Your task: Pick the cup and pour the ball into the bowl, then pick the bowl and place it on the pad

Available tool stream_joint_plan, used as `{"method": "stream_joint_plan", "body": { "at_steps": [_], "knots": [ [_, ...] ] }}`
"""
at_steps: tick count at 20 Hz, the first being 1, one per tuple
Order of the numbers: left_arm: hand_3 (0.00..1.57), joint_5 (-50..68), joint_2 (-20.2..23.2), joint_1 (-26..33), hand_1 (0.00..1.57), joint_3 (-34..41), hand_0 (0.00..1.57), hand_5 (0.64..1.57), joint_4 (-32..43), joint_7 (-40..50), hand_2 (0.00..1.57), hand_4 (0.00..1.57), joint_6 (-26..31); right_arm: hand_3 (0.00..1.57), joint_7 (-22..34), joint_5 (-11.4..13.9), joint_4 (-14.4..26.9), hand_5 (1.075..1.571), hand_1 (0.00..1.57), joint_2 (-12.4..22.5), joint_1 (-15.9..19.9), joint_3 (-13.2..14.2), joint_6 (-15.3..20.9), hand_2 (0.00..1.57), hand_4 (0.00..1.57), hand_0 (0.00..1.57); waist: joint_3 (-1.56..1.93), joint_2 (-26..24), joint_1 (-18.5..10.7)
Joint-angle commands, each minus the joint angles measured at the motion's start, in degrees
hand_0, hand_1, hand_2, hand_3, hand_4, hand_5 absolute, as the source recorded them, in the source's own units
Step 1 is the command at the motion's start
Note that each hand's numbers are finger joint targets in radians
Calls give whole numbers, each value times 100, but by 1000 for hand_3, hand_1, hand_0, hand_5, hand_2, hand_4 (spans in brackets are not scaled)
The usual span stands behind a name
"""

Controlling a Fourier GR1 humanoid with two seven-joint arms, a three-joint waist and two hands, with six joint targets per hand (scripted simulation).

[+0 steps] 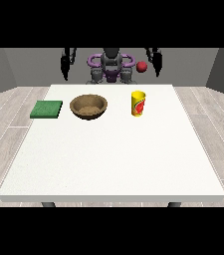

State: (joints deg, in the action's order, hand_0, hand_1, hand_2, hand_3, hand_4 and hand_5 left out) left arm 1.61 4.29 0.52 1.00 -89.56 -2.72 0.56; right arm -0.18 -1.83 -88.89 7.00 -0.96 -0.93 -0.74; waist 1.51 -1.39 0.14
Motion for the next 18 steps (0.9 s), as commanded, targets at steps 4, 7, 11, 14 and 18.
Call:
{"method": "stream_joint_plan", "body": {
  "at_steps": [4,7,11,14,18],
  "knots": [
    [0,11,230,-85,0,20,0,1535,-511,443,0,0,46,305,427,-26,-510,1571,0,246,81,76,-27,0,1058,0,-120,-1292,54],
    [0,601,-56,-475,0,69,0,1535,-931,702,0,0,133,305,533,-231,-1198,1571,0,-271,761,-280,80,0,1058,0,-187,-2333,-169],
    [0,1256,-411,-483,0,2,0,1535,-1254,2047,0,0,-113,0,1911,-157,-1336,1571,0,-681,798,-1071,1119,0,829,0,-163,-2798,-257],
    [0,1591,-420,-60,0,-68,0,1546,-1551,2303,0,0,26,0,2367,-24,-1237,1569,0,-691,912,-1897,2363,0,675,0,-159,-2665,-568],
    [0,1468,-353,-374,0,-227,0,1535,-1915,2594,0,0,-75,0,2651,458,-1426,1571,0,-697,1229,-2813,3131,0,512,0,-154,-2152,-285]
  ]
}}
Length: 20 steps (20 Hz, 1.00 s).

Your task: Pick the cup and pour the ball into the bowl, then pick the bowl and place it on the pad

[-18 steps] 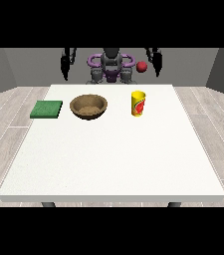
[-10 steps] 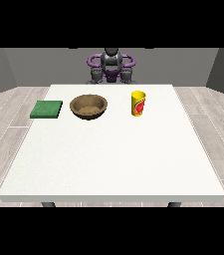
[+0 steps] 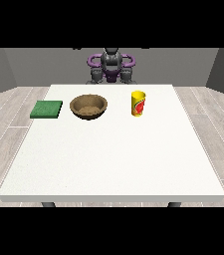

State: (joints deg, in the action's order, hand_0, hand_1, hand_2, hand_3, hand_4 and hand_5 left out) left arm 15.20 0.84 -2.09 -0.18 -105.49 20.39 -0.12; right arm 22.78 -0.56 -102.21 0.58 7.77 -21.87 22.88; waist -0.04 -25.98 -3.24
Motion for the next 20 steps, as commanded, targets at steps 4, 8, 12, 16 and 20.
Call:
{"method": "stream_joint_plan", "body": {
  "at_steps": [4,8,12,16,20],
  "knots": [
    [0,-364,95,-870,0,88,0,1517,53,-592,0,0,-21,0,524,605,29,1570,0,-9,1725,4,174,0,198,0,-1,1521,405],
    [0,-288,408,-1621,0,527,0,1512,201,-900,0,0,78,0,-325,409,222,1569,0,185,1678,315,-100,0,0,0,5,2636,418],
    [0,-541,713,-2016,0,812,0,1483,584,-1636,0,0,187,0,-900,85,85,1568,0,346,1778,659,-475,0,0,0,6,3390,686],
    [0,-966,890,-2161,0,1035,0,1447,1379,-2534,0,0,122,0,-695,-169,-290,1567,0,429,2154,834,-790,0,0,0,1,3847,1136],
    [0,-812,958,-1640,0,1394,0,1435,2366,-3627,0,0,458,0,-593,13,-795,1569,0,368,1702,573,-737,0,0,0,-4,3756,1232]
  ]
}}
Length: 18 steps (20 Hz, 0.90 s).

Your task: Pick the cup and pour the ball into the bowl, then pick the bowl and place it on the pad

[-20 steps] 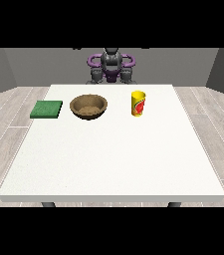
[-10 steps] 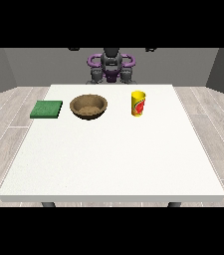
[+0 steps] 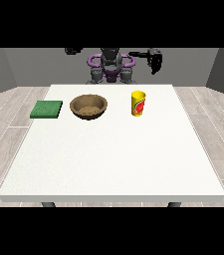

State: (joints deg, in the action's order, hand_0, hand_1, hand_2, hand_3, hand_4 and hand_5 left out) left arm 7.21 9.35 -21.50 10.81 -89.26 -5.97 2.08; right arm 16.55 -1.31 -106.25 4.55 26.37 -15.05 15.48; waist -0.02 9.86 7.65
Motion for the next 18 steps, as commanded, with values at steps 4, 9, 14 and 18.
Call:
{"method": "stream_joint_plan", "body": {
  "at_steps": [4,9,14,18],
  "knots": [
    [0,8,196,109,0,475,0,1405,1611,-1671,0,0,385,0,158,-135,-509,1568,0,287,96,408,-297,0,0,0,-4,463,187],
    [0,-112,258,-259,0,463,0,1403,2650,-2009,0,0,405,0,-20,60,-402,1568,0,56,-274,382,-231,0,0,0,-1,163,25],
    [0,-266,79,-130,0,329,0,1444,3282,-2605,0,0,415,0,101,-612,-486,1568,0,508,-305,1144,-870,0,0,0,0,112,100],
    [0,-347,-4,-547,0,374,0,1432,3901,-2995,0,0,186,0,-337,-468,-584,1567,0,356,-597,950,-964,0,0,0,0,287,214]
  ]
}}
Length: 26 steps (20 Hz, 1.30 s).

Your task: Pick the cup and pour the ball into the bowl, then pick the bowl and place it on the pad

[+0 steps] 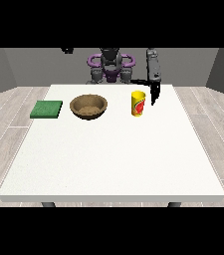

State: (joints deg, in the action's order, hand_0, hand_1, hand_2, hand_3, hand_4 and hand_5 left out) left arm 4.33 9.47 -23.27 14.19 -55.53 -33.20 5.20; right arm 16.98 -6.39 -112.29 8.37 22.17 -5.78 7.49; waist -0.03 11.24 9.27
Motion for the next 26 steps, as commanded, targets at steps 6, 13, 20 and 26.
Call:
{"method": "stream_joint_plan", "body": {
  "at_steps": [6,13,20,26],
  "knots": [
    [0,83,166,-343,0,317,0,1426,1280,-818,0,0,-24,0,-250,-666,-382,1568,0,413,-620,658,-787,0,0,0,1,126,352],
    [0,125,406,-710,0,569,0,1418,2042,-1442,0,0,-125,0,-127,-1100,-843,1567,0,702,-558,1242,-1025,0,0,0,0,480,645],
    [1571,-628,524,-517,1322,433,1322,1487,2337,-2339,1571,1025,-1598,0,282,-1618,-1333,1560,0,863,-525,1395,-1192,0,0,0,0,664,1088],
    [1571,-980,322,-672,1335,59,1335,1478,2436,-2063,1571,1053,-1922,0,9,-1478,-934,1559,0,725,-1032,1610,-1288,0,105,0,5,172,571]
  ]
}}
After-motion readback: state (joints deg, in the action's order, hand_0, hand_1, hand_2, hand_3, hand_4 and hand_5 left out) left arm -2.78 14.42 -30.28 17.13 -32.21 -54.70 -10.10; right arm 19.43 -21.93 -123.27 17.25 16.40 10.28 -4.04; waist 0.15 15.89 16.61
